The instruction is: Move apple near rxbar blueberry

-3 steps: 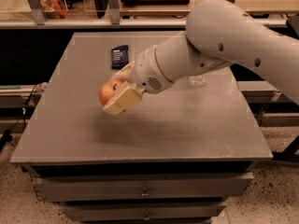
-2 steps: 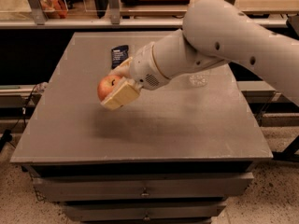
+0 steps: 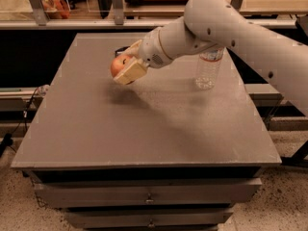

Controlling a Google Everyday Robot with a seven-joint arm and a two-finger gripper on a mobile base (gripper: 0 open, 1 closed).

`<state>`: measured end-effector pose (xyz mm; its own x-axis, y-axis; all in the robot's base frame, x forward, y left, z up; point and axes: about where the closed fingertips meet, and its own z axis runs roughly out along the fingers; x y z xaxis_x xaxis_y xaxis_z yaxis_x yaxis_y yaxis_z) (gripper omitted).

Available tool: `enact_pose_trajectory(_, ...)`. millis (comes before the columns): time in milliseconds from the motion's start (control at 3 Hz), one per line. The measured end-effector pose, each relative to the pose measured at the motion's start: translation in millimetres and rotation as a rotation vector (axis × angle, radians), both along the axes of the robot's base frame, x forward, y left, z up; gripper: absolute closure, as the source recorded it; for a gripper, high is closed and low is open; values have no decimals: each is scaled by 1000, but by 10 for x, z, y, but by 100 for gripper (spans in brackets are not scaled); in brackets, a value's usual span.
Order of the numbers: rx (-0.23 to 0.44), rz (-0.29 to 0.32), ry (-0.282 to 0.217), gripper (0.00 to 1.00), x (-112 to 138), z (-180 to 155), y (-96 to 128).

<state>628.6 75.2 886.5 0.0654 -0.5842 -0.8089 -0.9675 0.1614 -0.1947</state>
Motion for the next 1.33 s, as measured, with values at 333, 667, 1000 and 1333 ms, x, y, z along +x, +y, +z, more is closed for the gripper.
enact_pose_trajectory(333, 13, -76, -34, 100, 468, 28, -233)
enact_pose_trajectory(667, 18, -121, -42, 100, 638, -4, -379)
enact_pose_trajectory(1000, 27, -134, -40, 100, 723, -61, -372)
enact_pose_trajectory(1333, 26, -154, -36, 100, 825, -148, -409)
